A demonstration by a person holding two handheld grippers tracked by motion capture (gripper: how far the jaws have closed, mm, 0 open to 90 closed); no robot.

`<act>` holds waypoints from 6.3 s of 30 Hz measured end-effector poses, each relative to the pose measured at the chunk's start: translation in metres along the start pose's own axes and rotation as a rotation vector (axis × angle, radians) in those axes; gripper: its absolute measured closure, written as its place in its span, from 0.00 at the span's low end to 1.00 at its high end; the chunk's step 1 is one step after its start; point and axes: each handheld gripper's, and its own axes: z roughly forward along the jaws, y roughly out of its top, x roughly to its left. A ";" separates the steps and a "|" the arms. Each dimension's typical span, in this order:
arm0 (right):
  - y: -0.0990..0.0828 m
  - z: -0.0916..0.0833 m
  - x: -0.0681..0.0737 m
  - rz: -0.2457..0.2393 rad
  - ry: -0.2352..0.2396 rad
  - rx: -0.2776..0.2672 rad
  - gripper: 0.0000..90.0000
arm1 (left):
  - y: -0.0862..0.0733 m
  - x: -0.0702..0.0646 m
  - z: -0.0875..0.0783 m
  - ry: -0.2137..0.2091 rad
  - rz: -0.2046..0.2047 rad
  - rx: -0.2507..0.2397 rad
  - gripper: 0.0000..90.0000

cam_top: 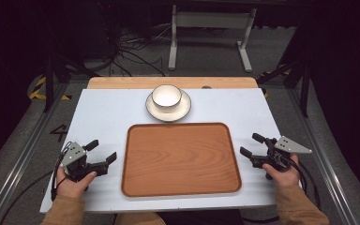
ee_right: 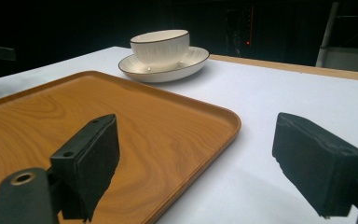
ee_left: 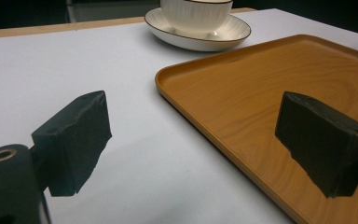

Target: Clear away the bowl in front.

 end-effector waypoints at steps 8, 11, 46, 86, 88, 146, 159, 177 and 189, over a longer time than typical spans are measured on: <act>0.000 0.001 0.000 -0.007 0.004 0.006 0.17 | 0.002 -0.001 0.000 0.001 0.003 0.004 0.12; 0.000 0.001 0.001 -0.006 0.001 0.007 0.17 | 0.003 -0.002 0.001 0.001 0.002 0.004 0.12; 0.000 -0.001 0.000 0.000 -0.008 0.007 0.17 | 0.071 -0.007 0.003 -0.042 0.023 -0.039 0.12; 0.000 -0.002 0.000 0.001 -0.007 0.001 0.17 | 0.119 -0.017 0.056 -0.119 0.095 0.010 0.13; 0.000 -0.002 0.000 0.000 -0.006 0.000 0.17 | 0.121 -0.018 0.060 -0.125 0.099 0.010 0.13; -0.003 -0.012 0.002 0.003 -0.017 -0.006 0.17 | 0.184 -0.022 0.172 -0.139 0.146 0.103 0.20; -0.003 -0.014 0.001 0.000 -0.015 -0.006 0.17 | 0.196 -0.015 0.189 -0.175 0.258 0.267 0.24; -0.004 -0.017 0.001 0.005 -0.014 -0.011 0.18 | 0.206 -0.011 0.213 -0.278 0.369 0.395 0.40; -0.005 -0.019 0.001 0.010 -0.014 -0.015 0.18 | 0.194 -0.009 0.230 -0.339 0.353 0.436 0.46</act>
